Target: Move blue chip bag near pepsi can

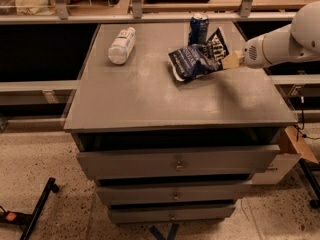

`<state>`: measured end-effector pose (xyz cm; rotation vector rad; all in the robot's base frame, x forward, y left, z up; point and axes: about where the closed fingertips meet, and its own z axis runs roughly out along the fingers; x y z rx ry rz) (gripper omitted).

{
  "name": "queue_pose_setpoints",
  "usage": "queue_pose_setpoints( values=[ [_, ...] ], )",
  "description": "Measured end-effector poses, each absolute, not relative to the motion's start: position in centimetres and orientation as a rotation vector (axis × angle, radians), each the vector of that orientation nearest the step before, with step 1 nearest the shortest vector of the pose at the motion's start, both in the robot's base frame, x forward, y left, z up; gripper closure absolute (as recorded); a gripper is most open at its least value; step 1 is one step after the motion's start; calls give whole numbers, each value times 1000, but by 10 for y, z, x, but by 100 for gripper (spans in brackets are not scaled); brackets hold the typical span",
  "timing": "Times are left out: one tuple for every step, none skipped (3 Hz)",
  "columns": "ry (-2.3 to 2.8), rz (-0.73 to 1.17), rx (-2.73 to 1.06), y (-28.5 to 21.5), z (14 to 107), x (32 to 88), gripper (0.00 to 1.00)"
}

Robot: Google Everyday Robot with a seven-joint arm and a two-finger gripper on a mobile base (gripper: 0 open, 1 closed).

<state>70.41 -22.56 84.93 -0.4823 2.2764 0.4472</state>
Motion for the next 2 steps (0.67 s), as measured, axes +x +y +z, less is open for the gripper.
queue_pose_setpoints(
  values=[
    [2279, 452, -486, -223, 847, 705, 36],
    [2281, 456, -489, -221, 845, 705, 12]
  ],
)
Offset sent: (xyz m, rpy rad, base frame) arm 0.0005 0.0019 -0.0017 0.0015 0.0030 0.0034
